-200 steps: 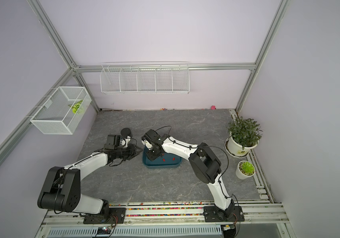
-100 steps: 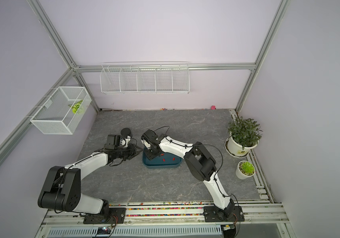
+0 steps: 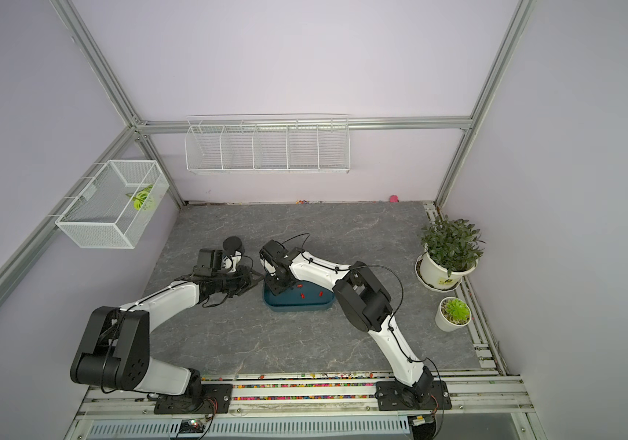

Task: Take the screw protection sleeves out of the storage box
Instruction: Pick up the screw protection sleeve from the storage box.

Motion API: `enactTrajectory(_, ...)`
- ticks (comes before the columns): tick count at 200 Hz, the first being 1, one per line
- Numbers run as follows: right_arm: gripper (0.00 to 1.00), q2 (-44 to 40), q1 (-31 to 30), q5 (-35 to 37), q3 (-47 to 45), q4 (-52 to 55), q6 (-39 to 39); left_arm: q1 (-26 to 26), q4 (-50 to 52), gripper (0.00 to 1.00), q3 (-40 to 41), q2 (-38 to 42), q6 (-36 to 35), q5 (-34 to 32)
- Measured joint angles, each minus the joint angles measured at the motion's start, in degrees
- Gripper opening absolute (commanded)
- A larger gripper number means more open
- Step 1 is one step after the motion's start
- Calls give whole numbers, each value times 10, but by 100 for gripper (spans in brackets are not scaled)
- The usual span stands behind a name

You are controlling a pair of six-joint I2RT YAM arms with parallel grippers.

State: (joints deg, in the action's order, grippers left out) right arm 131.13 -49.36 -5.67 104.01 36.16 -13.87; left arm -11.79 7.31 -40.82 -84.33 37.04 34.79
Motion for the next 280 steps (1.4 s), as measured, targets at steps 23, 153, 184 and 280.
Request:
enactTrajectory(23, 34, 2, 0, 0, 3, 2, -2, 0, 0, 43, 0, 0, 0, 0)
enactTrajectory(153, 10, 2, 0, -1, 6, 13, -2, 0, -2, 43, 5, 0, 0, 0)
enactTrajectory(184, 9, -11, 4, 3, -7, 13, -2, 0, -2, 43, 5, 0, 0, 0)
enactTrajectory(280, 8, -187, 37, 14, -88, 12, 0, 0, -3, 43, 6, 0, 2, 0)
